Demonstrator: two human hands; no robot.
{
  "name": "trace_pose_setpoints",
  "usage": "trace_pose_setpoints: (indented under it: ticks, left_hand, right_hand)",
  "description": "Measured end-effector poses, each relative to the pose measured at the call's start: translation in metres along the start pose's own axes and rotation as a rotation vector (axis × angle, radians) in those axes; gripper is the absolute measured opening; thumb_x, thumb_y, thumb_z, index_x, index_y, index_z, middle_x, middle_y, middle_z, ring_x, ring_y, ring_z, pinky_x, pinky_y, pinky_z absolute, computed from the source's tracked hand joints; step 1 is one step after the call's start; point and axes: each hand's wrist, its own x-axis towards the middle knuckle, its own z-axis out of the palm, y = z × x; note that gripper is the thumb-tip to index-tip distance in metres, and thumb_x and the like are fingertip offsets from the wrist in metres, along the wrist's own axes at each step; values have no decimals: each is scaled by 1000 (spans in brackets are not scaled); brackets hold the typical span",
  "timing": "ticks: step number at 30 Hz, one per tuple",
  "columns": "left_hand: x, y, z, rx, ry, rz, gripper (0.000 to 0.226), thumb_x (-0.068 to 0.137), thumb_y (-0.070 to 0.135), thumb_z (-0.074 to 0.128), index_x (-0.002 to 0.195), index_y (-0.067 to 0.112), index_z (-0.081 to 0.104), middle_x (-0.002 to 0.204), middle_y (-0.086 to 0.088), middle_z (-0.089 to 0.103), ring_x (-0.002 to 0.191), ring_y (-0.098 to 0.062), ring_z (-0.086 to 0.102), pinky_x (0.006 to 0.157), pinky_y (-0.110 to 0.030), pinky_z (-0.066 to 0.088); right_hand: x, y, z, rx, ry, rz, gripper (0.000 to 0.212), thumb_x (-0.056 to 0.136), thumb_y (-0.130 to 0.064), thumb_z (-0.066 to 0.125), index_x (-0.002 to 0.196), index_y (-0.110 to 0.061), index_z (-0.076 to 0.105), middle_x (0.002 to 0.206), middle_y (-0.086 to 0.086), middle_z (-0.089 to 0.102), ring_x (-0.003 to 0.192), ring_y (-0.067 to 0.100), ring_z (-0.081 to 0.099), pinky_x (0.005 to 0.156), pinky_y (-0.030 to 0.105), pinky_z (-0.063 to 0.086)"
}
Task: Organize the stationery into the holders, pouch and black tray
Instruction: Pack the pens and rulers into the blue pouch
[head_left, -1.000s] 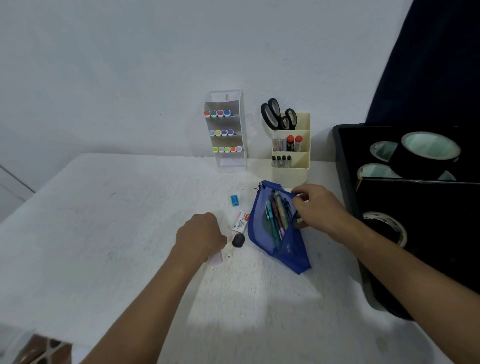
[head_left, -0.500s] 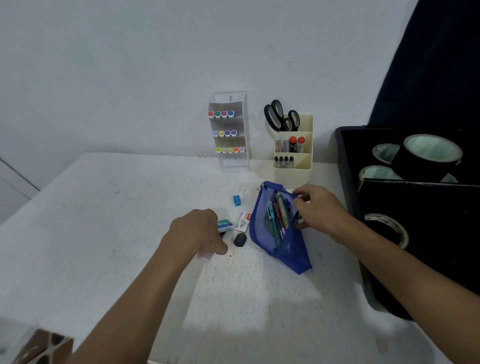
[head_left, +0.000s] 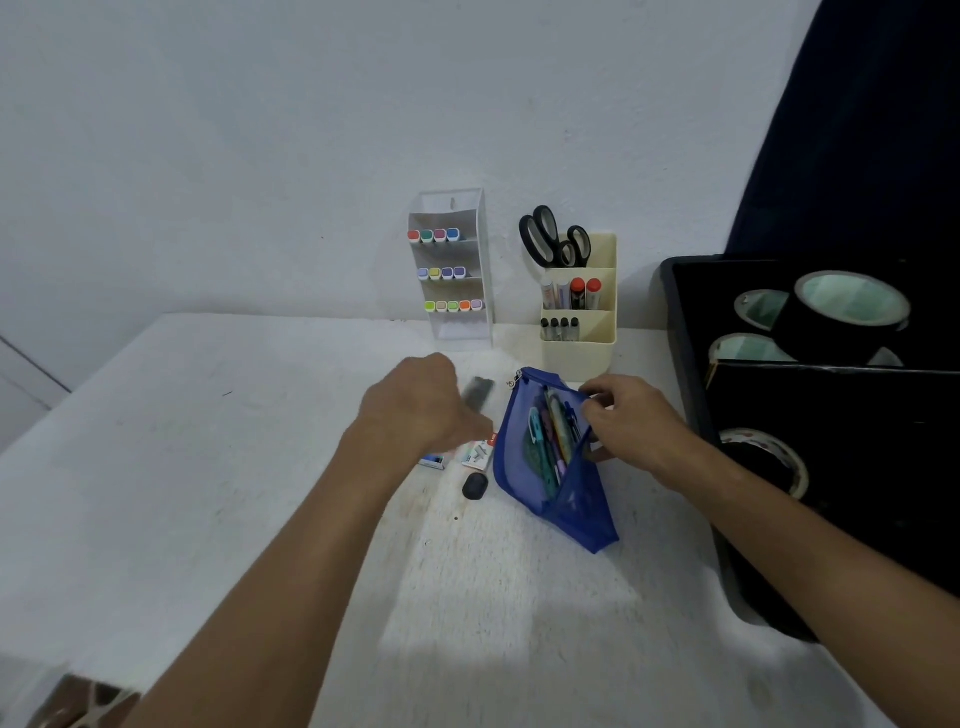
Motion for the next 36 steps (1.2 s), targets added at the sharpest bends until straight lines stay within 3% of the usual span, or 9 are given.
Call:
trace_pose_setpoints:
  ticks: [3,7,11,16,20,23,26,30,36]
  left_hand:
    - [8,16,13,-202,-217,80,27,68,34,68,64,9,58,59,-3,58,48,-17,55,51,-24,47]
    - [13,33,35,-346,-285,96,26,79,32,67,64,14,56,62,0,60,46,-14,61,43,-18,48]
    - [13,47,50,-396,-197,171,29,84,30,65,61,18,50,61,1,57,52,-12,58,50,-20,48]
    - [15,49,56,-486,-187,230,26,88,25,60,72,5,63,81,-18,69,78,-31,68,77,-43,58]
    - [22,32,63,-476,-83,171,26,87,16,55,87,-6,67,79,-20,67,66,-26,61,63,-32,54]
    - [28,18,70,-300,32,42,19,87,19,57,74,6,51,71,-5,54,68,-17,52,53,-24,40]
    - [29,14,77,-200,-36,-23,33,89,24,59,65,14,38,66,1,44,69,-16,51,58,-26,41]
    - [34,15,81,-186,-68,2,36,89,20,57,61,12,35,61,-1,42,53,-11,41,45,-24,33]
    - [28,30,60,-576,10,229,37,91,29,57,72,-3,63,64,-14,62,52,-14,56,49,-23,44]
  right_hand:
    - [0,0,-1,-5,-2,5,30,96,-17,50,126,-16,53,111,8,60,85,19,66,69,36,61]
    - [1,0,-1,-10,3,6,32,96,-16,50,128,-17,53,116,9,59,92,22,65,72,40,61]
    - [2,1,-1,-11,5,8,32,96,-15,49,127,-17,54,114,8,60,85,19,66,72,40,61]
    - [2,0,-2,-17,0,-3,29,96,-15,47,124,-16,56,107,6,62,77,17,66,64,34,61]
    - [2,0,-2,-28,6,-17,29,98,-16,45,125,-15,55,110,6,61,79,15,63,56,28,58]
    - [2,0,-3,-37,16,1,30,98,-17,45,126,-16,54,111,6,60,77,14,62,55,27,57]
    - [1,-1,-2,-48,21,7,30,98,-18,44,127,-16,53,112,6,60,76,14,62,56,28,57]
    - [1,-1,-2,-59,18,15,30,98,-20,45,126,-16,55,109,6,62,76,16,64,57,29,58]
    - [1,-1,-5,-42,23,30,28,96,-19,47,121,-14,59,101,9,66,76,20,67,58,32,59]
